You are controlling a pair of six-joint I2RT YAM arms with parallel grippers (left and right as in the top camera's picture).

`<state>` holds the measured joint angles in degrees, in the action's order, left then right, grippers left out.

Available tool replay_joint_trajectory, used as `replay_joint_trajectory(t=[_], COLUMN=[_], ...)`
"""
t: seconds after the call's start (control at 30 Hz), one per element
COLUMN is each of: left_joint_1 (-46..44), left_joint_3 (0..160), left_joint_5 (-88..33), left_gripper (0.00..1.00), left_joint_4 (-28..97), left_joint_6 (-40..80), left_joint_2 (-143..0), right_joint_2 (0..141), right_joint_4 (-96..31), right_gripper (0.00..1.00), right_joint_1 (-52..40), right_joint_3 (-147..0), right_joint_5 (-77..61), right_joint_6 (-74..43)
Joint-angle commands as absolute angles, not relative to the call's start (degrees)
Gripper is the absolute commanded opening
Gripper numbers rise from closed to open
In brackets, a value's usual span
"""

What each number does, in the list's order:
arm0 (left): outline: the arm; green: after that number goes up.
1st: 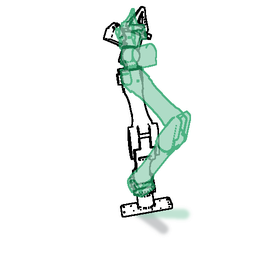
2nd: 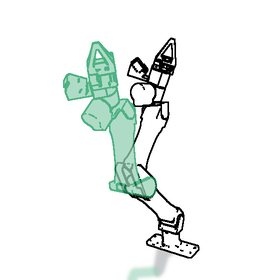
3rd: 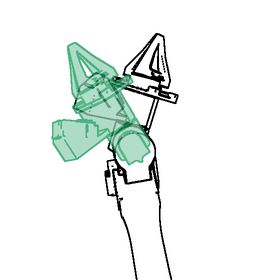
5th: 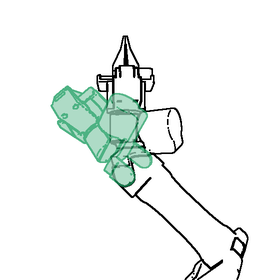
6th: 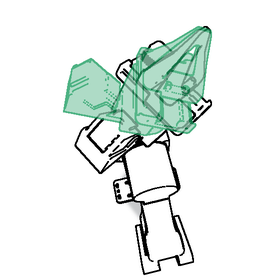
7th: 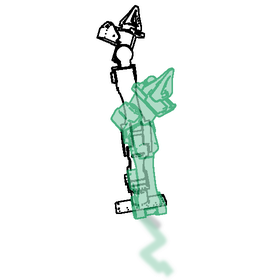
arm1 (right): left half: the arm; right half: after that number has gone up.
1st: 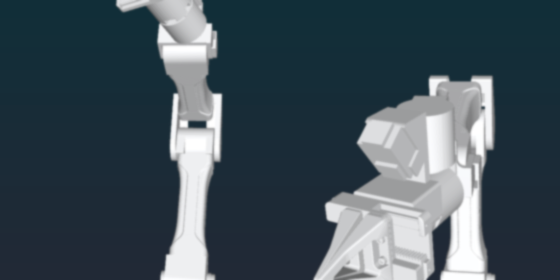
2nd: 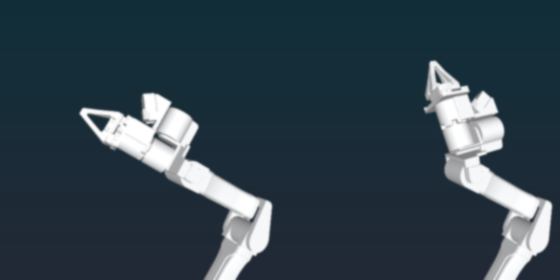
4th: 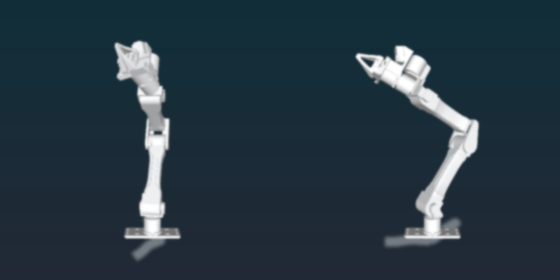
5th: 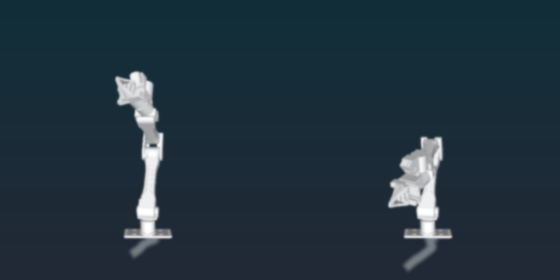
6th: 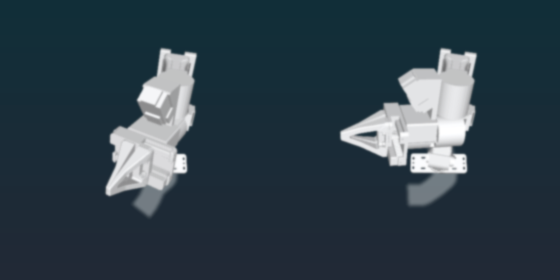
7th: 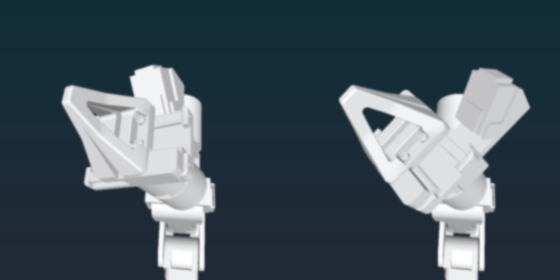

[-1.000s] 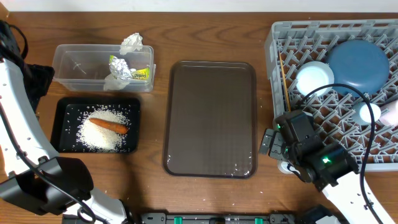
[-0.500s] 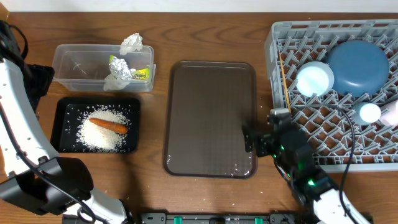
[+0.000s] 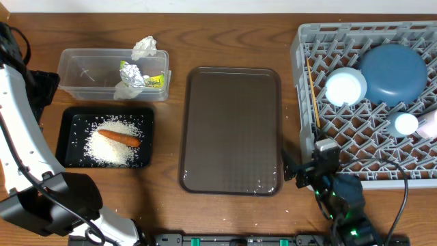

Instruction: Sort waste into correct bins and load items into the dishwasher rack

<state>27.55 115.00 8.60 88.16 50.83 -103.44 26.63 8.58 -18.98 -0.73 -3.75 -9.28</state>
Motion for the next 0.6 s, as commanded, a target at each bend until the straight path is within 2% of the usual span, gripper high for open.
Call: replay_joint_trajectory(t=[0.0,0.23,0.57], left_joint_1=[27.75,27.73,27.73], left_joint_3=[115.37,115.37,115.37], left_joint_5=[9.52,9.52,9.52], left_gripper=[0.98,0.98,0.98], left_joint_4=[88.44,88.44,88.44], left_joint_6=[51.16,51.13,51.16], left_joint_2=[-103.39,-103.39,-103.39], right_joint_2=[22.9,13.96,4.56], right_joint_4=[6.94,-4.29,-4.1], right_gripper=[0.99,0.99,0.99], right_joint_1=[-17.87,-12.36,-8.58], right_joint_3=[-0.32,-0.32,-0.32], right_joint_5=[-4.6,-4.56,-3.86], right_joint_6=[-2.61,-1.74,-2.33])
